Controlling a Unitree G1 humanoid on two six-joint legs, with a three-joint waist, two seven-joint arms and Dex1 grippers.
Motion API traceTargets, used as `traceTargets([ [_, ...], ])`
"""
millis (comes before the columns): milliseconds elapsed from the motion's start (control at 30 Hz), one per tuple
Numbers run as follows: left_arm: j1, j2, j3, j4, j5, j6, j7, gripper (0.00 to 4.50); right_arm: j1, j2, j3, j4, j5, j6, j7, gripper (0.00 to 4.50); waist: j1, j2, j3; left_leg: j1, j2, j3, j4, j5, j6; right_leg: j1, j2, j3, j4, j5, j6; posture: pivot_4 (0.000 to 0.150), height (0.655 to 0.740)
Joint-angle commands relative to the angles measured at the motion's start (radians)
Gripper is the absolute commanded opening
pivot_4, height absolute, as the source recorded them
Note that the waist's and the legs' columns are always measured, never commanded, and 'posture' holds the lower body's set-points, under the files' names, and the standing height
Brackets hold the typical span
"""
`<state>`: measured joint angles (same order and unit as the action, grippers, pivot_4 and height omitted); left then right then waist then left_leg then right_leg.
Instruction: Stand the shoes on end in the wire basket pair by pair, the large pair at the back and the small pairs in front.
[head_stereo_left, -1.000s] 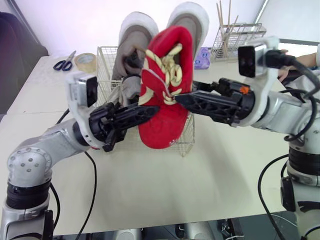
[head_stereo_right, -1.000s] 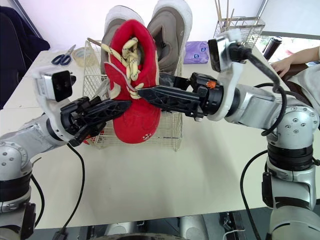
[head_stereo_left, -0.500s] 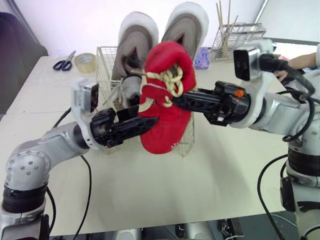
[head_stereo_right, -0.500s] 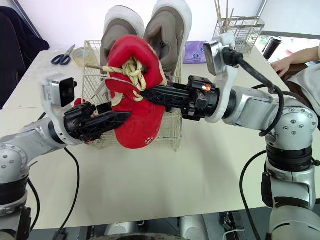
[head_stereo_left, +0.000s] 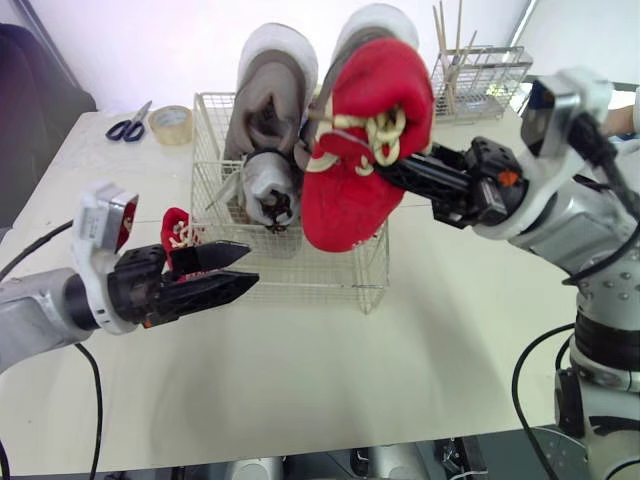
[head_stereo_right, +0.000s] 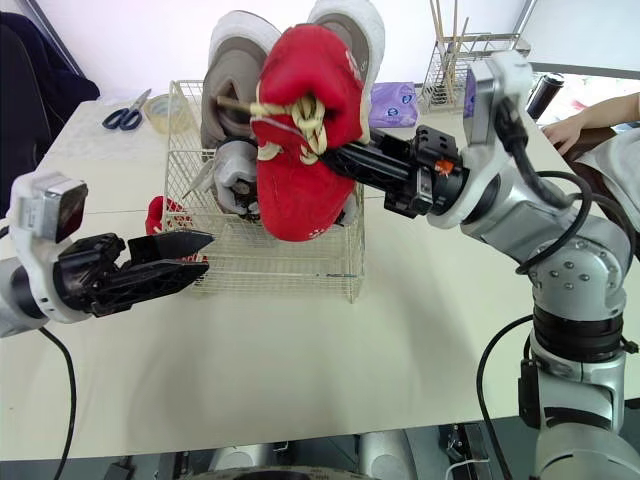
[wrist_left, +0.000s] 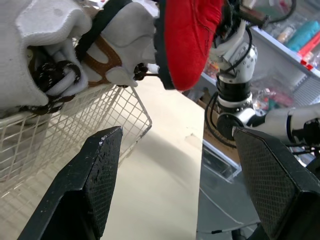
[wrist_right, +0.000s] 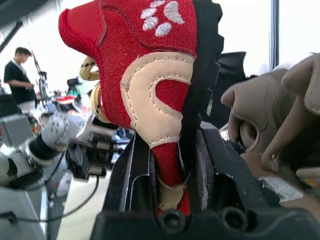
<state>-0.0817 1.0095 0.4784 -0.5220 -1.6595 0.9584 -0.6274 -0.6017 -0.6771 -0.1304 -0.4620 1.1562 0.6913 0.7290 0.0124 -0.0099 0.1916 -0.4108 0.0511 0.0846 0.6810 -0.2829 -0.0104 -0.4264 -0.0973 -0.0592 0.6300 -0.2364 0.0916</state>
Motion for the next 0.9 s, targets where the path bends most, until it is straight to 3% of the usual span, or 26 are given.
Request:
traceTargets([
  [33,-0.004,0.026,0.017,-0.006,-0.017,0.011,-0.020,3.64,0.072,-0.016,0.065,-0.077,-0.143,-0.091,0.133,0.52,-0.001,0.000,0.000,0.000,0.000,0.000,0.000,0.000,0.000,0.000,0.000,0.000,0.000,0.000,0.000,0.150,0.7400],
  [300,-0.033,0.016,-0.002,0.001,-0.010,0.007,-0.016,3.64,0.097,0.073,0.125,0.020,-0.399,-0.304,0.198,0.52,-0.002,0.000,0.000,0.000,0.000,0.001,0.000,0.000,0.000,0.000,0.000,0.000,0.000,-0.001,-0.002,0.150,0.7400],
  [900,-0.031,-0.010,-0.020,-0.023,-0.011,-0.012,0.026,3.64,0.149,0.147,0.203,0.166,-0.628,-0.525,0.300,0.52,-0.002,0.000,0.000,0.000,0.000,0.001,0.000,0.000,-0.001,0.000,0.000,0.000,0.000,0.000,0.000,0.150,0.7400],
])
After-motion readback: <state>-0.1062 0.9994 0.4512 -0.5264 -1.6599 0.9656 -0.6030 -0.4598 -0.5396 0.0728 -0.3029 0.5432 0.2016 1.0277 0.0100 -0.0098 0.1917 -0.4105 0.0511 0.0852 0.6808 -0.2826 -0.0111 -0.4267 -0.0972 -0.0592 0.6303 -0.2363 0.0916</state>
